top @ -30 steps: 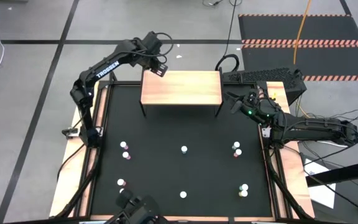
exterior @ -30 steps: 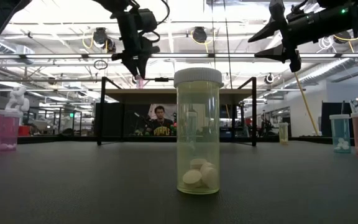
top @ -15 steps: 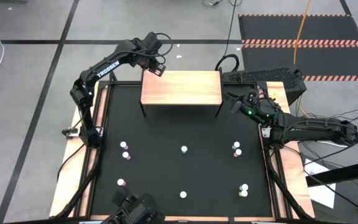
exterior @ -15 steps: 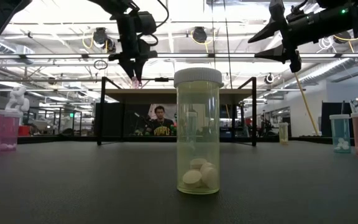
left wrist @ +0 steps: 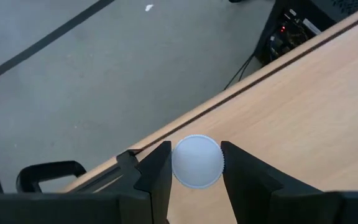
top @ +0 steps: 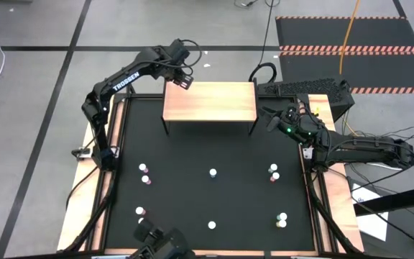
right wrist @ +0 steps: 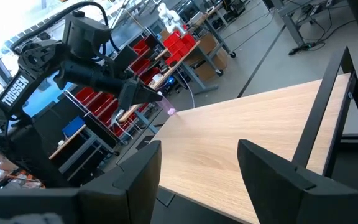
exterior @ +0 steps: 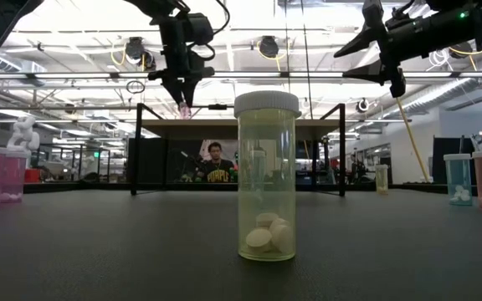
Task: Pick and place medicine bottles onto shelf by color
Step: Put the top violet pill bottle on the shelf
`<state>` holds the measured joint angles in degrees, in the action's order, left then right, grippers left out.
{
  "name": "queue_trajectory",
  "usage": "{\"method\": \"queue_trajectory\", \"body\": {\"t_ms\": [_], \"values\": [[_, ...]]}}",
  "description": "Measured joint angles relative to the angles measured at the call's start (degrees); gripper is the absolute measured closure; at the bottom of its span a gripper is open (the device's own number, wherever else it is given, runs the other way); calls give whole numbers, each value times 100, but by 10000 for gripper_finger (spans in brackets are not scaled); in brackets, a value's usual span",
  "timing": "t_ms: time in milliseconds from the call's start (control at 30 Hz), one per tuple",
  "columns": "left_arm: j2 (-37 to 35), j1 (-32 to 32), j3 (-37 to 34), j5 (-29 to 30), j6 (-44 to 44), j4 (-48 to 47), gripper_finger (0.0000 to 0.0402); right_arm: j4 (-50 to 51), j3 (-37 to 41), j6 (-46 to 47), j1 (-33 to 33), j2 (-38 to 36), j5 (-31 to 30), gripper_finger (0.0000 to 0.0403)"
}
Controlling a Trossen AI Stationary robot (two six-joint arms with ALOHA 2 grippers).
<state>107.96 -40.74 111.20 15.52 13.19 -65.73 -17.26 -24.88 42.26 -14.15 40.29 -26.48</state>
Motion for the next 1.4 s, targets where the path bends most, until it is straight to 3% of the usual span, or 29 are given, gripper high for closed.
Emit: {"method": "queue_trajectory", "body": {"t_ms": [933,1400], "values": [[-14,77,-380,-8,173,284,268,-1,0,0,55,-9,118,195],[-278,-1,-385,-10,39,245,158,-1,0,13,55,-9,105,195]]}}
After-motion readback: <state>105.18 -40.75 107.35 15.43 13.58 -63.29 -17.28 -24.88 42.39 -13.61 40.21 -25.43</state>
